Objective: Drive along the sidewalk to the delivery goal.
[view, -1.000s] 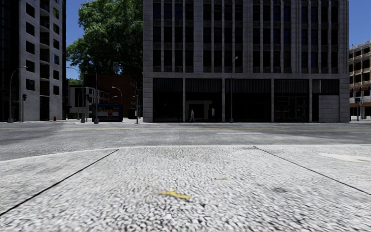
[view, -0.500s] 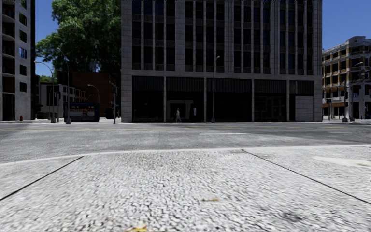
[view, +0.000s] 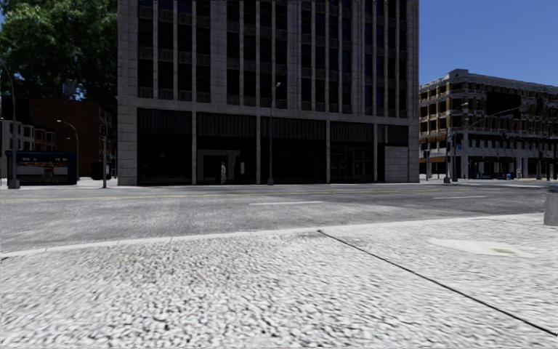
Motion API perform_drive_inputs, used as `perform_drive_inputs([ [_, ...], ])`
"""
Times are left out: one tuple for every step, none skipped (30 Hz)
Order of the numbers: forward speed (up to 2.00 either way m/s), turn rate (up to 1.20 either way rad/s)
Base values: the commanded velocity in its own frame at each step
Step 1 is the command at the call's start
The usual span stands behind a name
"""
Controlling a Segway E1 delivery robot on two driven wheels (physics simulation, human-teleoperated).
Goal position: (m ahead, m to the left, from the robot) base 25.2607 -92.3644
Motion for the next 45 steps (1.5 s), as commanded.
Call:
perform_drive_inputs([
  [1.09, -0.53],
  [1.08, -0.53],
  [1.06, -0.53],
  [1.06, -0.53],
  [1.06, -0.53],
  [1.06, -0.53],
  [1.06, -0.53],
  [1.06, -0.53],
  [1.06, -0.53],
  [1.06, -0.53],
  [1.06, -0.54],
  [1.06, -0.54],
  [1.06, -0.54],
  [1.06, -0.54],
  [1.06, -0.54],
  [1.06, -0.54],
  [1.06, -0.54],
  [1.06, -0.54],
  [1.06, -0.54],
  [1.06, -0.55],
  [1.06, -0.55],
  [1.06, -0.56],
  [1.06, -0.56],
  [1.06, -0.56],
  [1.06, -0.57],
  [1.06, -0.57],
  [1.06, -0.57],
  [1.06, -0.57],
  [1.06, -0.57],
  [1.06, -0.57],
  [1.06, -0.57],
  [1.06, -0.57],
  [1.05, -0.57],
  [1.05, -0.57],
  [1.05, -0.58],
  [1.05, -0.58],
  [1.05, -0.58],
  [1.06, -0.58],
  [1.06, -0.58],
  [1.07, -0.58],
  [1.07, -0.58],
  [1.11, -0.58],
  [1.11, -0.58],
  [1.21, -0.58],
  [1.31, -0.58],
])
